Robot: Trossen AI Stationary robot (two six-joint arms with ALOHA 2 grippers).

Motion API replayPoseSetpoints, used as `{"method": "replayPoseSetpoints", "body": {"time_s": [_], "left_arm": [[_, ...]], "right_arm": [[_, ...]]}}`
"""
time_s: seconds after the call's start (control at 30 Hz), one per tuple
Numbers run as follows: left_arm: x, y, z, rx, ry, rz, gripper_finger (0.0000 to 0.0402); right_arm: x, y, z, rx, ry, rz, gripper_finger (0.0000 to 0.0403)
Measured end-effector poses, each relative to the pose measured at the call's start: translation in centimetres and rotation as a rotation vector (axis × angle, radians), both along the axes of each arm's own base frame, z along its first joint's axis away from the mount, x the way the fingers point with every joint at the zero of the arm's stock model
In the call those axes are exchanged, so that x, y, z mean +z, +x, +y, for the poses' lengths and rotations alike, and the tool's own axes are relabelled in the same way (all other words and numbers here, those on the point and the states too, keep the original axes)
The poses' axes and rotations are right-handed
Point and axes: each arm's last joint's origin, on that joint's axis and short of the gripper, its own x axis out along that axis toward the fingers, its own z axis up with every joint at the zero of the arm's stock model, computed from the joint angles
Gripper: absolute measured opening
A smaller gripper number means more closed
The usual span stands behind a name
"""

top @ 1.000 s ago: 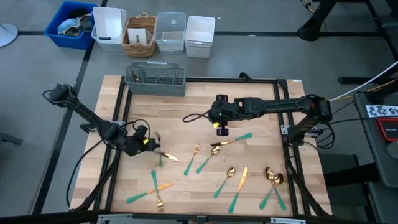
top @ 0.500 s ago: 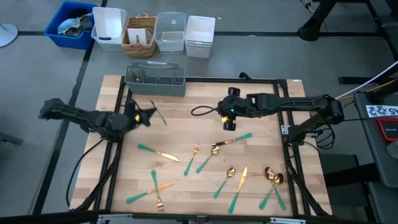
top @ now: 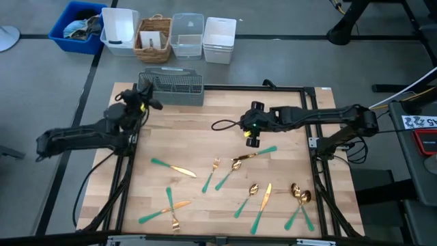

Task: Sort silverware
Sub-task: Put the green fork into the gray silverware basket

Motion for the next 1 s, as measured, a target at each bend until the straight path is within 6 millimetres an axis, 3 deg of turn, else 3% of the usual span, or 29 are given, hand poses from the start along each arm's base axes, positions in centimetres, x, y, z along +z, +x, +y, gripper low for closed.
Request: {"method": "replayPoseSetpoints", "body": {"time_s": [0.3, 0.6, 0.8, 1.0], "left_arm": [[-3.1, 1.9, 3.8, 0.194, -0.120, 0.136, 0.0009], [-6.4, 3.5, 6.6, 0.247, -0.236, 0.131, 0.0031], [-7.7, 4.2, 7.6, 0.219, -0.270, 0.134, 0.0050], [-8.0, 4.4, 7.8, 0.221, -0.275, 0.143, 0.0040]], "right_arm": [[-2.1, 0.3, 0.4, 0.092, 0.125, -0.056, 0.0115], [-3.8, 0.0, 0.7, 0.137, 0.193, -0.042, 0.0115], [-4.2, 0.1, 0.7, 0.142, 0.204, -0.023, 0.0115], [-4.2, 0.0, 0.7, 0.142, 0.204, -0.023, 0.0115]]}}
